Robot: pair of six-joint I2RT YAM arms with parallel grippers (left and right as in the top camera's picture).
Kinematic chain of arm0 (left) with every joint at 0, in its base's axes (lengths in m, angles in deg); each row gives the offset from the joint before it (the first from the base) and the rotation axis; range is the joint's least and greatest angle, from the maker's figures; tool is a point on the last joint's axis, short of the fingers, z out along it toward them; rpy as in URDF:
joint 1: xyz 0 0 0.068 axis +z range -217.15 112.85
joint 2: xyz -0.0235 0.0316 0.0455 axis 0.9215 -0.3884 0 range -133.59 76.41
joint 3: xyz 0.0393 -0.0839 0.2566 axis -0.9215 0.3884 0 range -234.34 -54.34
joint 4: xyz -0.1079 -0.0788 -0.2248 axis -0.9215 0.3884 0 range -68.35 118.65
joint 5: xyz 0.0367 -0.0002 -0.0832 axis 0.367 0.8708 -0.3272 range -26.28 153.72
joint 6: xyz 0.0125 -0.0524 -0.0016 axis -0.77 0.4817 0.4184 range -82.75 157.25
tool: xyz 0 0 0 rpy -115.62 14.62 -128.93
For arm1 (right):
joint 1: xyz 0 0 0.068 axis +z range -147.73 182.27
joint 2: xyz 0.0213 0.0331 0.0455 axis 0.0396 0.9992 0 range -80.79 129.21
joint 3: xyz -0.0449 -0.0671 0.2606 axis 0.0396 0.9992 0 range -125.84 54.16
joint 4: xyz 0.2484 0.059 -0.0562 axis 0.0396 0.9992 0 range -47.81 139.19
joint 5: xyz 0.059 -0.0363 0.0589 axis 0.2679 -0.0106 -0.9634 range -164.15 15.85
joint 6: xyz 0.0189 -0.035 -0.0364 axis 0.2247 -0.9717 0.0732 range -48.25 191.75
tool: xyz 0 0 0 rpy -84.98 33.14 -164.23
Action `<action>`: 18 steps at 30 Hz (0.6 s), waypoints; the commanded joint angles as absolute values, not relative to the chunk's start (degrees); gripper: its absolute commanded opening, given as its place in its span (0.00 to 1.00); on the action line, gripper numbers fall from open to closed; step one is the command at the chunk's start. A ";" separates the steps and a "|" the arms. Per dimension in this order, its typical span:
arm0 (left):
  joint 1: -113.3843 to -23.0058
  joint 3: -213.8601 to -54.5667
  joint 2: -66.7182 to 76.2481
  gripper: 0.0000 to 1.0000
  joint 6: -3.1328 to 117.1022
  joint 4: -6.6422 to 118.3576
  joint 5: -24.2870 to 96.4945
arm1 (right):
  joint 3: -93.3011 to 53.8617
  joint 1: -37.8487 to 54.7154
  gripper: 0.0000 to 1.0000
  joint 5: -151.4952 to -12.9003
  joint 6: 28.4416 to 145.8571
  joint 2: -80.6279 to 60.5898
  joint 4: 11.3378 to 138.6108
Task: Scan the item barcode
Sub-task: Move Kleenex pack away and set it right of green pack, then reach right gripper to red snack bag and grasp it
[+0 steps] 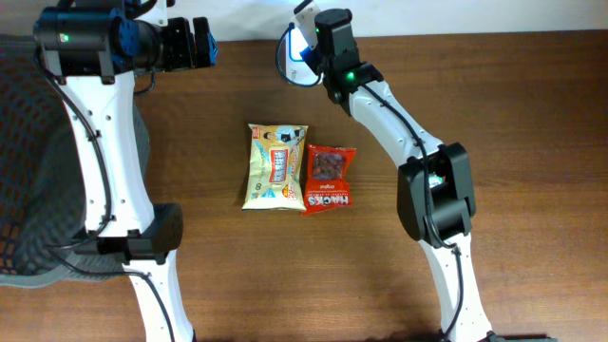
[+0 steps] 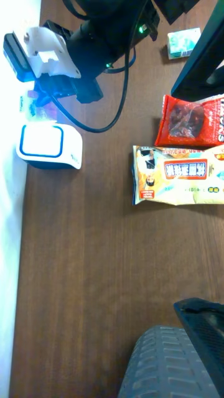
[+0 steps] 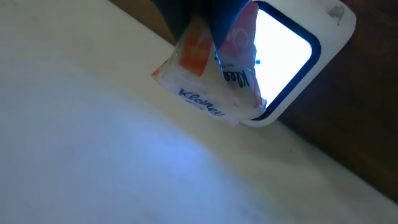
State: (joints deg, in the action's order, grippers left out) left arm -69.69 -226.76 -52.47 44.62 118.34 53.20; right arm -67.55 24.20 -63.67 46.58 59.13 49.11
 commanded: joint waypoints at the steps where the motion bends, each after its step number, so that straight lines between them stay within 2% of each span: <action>1: -69.60 -227.43 -51.44 0.99 44.95 118.36 52.80 | -68.19 22.85 0.04 -58.84 53.31 55.19 49.06; 3: -69.60 -227.43 -51.44 0.99 44.95 118.36 52.82 | -68.19 20.47 0.04 -58.23 58.47 50.93 51.73; 6: -69.60 -227.43 -51.44 0.99 44.95 118.36 52.80 | -68.19 12.40 0.04 -60.31 71.61 41.60 66.35; 9: -69.60 -227.43 -51.44 0.99 44.95 118.36 52.80 | -68.19 2.85 0.04 -62.14 74.43 36.13 96.10; 12: -69.60 -227.43 -51.44 0.99 44.95 118.36 52.80 | -67.16 -1.52 0.04 -66.21 74.38 38.06 119.73; 14: -69.60 -227.43 -51.44 0.99 44.95 118.36 52.80 | -61.52 -3.12 0.04 -68.13 74.38 38.51 123.66; 18: -69.60 -227.43 -51.44 0.99 44.95 118.36 52.80 | -47.60 -3.49 0.04 -68.18 74.34 38.58 117.96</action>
State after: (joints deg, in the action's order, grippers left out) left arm -69.69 -226.76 -52.38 44.62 118.31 53.20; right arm -52.36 -3.34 -67.56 73.51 38.65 119.70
